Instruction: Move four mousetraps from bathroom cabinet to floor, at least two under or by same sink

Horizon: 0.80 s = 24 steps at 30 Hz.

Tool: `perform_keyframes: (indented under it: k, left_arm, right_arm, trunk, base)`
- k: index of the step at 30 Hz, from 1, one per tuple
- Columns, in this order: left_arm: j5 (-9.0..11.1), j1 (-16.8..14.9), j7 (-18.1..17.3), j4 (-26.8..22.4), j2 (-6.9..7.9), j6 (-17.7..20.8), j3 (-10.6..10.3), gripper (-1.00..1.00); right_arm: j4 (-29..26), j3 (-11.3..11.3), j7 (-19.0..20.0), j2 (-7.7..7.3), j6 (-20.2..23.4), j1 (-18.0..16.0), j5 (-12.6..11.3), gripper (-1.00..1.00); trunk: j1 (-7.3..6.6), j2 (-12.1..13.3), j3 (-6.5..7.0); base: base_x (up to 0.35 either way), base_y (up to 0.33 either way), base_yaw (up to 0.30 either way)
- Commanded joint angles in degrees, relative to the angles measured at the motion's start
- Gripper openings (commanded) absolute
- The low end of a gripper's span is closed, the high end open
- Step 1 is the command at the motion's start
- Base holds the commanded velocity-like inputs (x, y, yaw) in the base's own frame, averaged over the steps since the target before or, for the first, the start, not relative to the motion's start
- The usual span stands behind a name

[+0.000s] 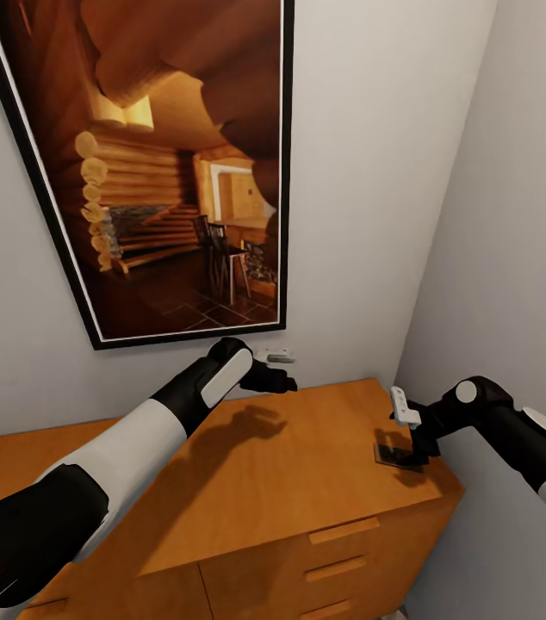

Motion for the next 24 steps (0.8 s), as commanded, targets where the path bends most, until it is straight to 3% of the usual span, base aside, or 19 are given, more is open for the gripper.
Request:
perform_keyframes:
  k: [1, 16, 20, 24]
  left_arm:
    - [0.6, -0.1, 0.5, 0.0, 0.02, 0.1, -0.2, 1.00]
    - [0.6, -0.1, 0.5, -0.2, 0.02, 0.1, -0.2, 1.00]
    - [0.6, -0.1, 0.5, -0.2, 0.02, 0.1, -0.2, 1.00]
    - [0.6, -0.1, 0.5, -0.2, 0.02, 0.1, -0.2, 1.00]
  right_arm:
    - [-0.1, 0.1, 0.1, -0.05, 0.6, -0.1, -0.2, 1.00]
    - [0.9, 0.1, -0.1, 0.40, 1.0, 0.0, -1.9, 1.00]
    - [1.2, 0.0, -0.1, 0.60, 1.1, 0.0, -4.5, 1.00]
    - [1.2, 0.0, -0.2, 0.64, 1.1, 0.0, -5.6, 1.00]
  trunk:
    - [0.01, -0.1, -0.09]
    - [0.01, -0.1, -0.09]
    - [0.01, -0.1, -0.09]
    - [0.01, -0.1, -0.09]
  base:
    - [0.001, 0.000, 0.000]
    - [0.000, 0.000, 0.000]
    - [0.000, 0.000, 0.000]
    - [0.000, 0.000, 0.000]
